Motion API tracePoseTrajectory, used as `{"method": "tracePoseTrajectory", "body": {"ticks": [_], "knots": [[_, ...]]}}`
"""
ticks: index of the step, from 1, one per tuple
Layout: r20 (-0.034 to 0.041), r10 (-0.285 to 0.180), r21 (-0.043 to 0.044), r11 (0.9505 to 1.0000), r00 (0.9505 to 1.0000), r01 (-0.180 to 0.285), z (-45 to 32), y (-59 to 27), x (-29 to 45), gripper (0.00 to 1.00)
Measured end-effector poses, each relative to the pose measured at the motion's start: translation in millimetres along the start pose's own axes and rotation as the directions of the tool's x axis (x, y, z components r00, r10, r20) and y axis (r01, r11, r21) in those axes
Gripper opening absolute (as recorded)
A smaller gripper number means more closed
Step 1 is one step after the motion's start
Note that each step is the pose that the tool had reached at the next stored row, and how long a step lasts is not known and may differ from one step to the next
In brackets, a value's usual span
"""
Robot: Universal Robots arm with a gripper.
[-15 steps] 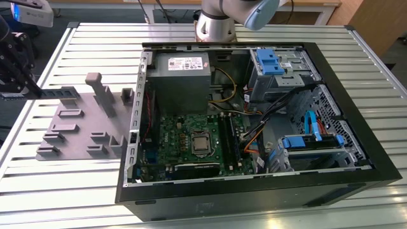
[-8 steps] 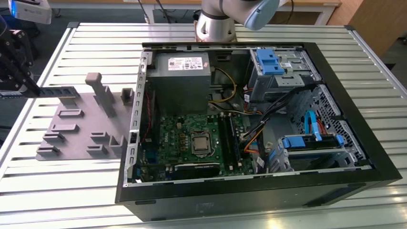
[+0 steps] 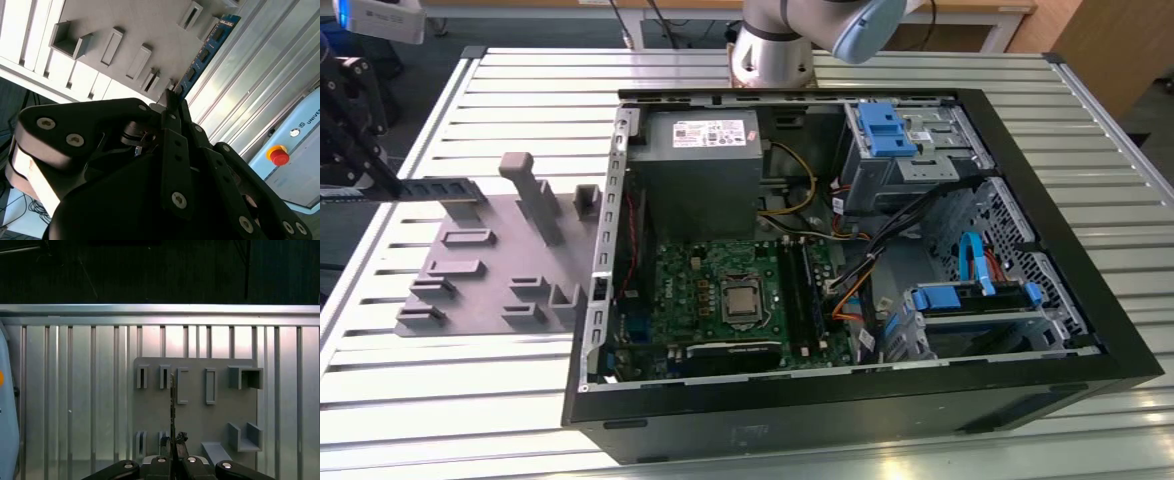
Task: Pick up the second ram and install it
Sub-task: 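Pick up the second ram and move it above second insertion slot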
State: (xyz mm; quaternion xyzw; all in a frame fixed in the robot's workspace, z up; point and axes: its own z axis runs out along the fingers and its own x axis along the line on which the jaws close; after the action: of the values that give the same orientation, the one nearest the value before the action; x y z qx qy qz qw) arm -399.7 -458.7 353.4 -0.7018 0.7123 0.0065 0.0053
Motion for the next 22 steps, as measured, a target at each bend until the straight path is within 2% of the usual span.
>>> {"method": "tracePoseTrajectory", "body": {"ticks": [22], "knots": [[0.0000, 0.000, 0.0000, 1.0000, 1.0000, 0.000, -16.3, 0.0, -0.3, 0.14]]}}
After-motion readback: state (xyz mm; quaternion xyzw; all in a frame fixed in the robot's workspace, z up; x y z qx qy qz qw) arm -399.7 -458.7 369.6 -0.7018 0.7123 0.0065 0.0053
